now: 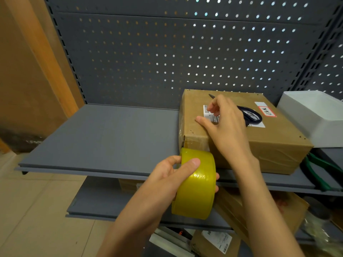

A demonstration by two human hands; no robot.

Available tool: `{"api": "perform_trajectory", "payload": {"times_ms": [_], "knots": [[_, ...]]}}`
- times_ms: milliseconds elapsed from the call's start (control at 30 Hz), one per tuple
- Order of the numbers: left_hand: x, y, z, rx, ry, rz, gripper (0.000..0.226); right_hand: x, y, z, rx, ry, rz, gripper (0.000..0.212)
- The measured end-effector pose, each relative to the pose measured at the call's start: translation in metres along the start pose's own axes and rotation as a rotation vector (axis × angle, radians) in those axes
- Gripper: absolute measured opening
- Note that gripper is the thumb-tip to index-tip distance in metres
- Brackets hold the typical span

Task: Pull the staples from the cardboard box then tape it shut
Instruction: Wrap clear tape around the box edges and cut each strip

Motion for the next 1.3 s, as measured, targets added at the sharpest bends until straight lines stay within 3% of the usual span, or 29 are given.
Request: {"api": "perform_trajectory", "payload": {"times_ms": [167, 300, 533, 700, 1000, 1300], "knots": [[0.000, -0.001, -0.001, -0.017, -0.007, -0.010, 0.050, -0.003, -0.004, -0.012, 0.139, 0.048, -0.019, 0.005], [0.000, -0.003, -0.001, -0.022, -0.018, -0.006, 0.049, -0.020, -0.016, -0.002, 0.293, -0.210, -0.086, 0.017], [0.000, -0.004, -0.003, 0.061, 0.046, 0.034, 0.052, -0.033, -0.020, 0.025, -0.050, -0.457, -0.202, 0.035], [0.002, -0.001, -0.004, 0.124, 0.220, 0.098, 0.044, -0.035, -0.011, 0.039, -0.346, -0.564, -0.240, 0.048], [-0.008, 0.007, -0.001, 0.244, 0.455, 0.223, 0.032, -0.036, -0.012, 0.038, -0.366, -0.558, -0.303, 0.049], [-0.015, 0.002, 0.006, 0.299, 0.509, 0.206, 0.035, -0.036, -0.014, 0.040, -0.359, -0.547, -0.333, 0.048]]}}
Point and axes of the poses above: each hand's wrist, its own x-axis towards the middle knuckle, its own z-axis out of the palm, y = z × x, the point moved 10 cm from there along x, towards the middle knuckle, and after that the axes turned 11 degrees about z, right-handed, at the moved point
